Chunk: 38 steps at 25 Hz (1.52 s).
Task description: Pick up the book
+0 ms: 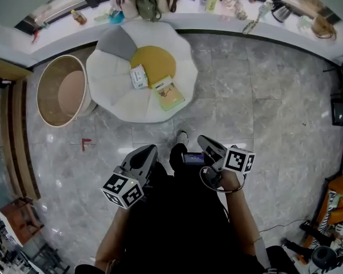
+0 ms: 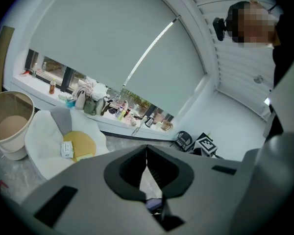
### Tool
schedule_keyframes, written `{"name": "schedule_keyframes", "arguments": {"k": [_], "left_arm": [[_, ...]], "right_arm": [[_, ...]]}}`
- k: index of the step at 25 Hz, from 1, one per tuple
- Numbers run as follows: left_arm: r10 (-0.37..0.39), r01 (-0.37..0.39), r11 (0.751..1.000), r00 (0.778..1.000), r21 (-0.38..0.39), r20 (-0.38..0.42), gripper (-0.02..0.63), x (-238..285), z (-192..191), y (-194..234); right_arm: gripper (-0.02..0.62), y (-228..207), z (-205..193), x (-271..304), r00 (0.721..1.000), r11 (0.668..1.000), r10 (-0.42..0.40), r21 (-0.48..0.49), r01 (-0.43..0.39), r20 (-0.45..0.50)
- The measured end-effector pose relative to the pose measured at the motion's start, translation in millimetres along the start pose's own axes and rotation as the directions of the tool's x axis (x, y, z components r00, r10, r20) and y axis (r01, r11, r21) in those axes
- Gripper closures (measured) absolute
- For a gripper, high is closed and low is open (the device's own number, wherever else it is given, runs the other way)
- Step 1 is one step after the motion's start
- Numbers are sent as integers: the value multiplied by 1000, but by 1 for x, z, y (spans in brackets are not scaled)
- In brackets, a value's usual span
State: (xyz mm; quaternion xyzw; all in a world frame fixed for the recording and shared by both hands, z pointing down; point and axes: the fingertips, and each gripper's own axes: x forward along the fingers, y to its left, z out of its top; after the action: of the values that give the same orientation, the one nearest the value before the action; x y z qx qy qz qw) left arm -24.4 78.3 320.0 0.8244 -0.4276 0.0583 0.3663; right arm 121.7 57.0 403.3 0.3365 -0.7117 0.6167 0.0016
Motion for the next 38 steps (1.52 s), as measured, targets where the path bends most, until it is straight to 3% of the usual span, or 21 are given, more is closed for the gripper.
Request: {"name": "schedule_keyframes", "arguments": {"k": [8,21,29,38], "left_arm": [[35,-36,999,999,-32,-38,592,1,-12,8],[-19,14,999,989,-35,-146,592,9,-26,58],[-47,36,998,974,-55,-222,592,18,-37,117],[-70,44,994,957,-97,-281,592,34,-50,162]], "right_arm": [[577,-17,-3,9,999,999,-8,53,10,-42],[577,-44,-18,34,994,985,-104,134,105,-19],[577,-78,-41,68,978,952,-206,224,210,-38],[577,-115,-54,119,970,918,-236,315,240,-50]]}}
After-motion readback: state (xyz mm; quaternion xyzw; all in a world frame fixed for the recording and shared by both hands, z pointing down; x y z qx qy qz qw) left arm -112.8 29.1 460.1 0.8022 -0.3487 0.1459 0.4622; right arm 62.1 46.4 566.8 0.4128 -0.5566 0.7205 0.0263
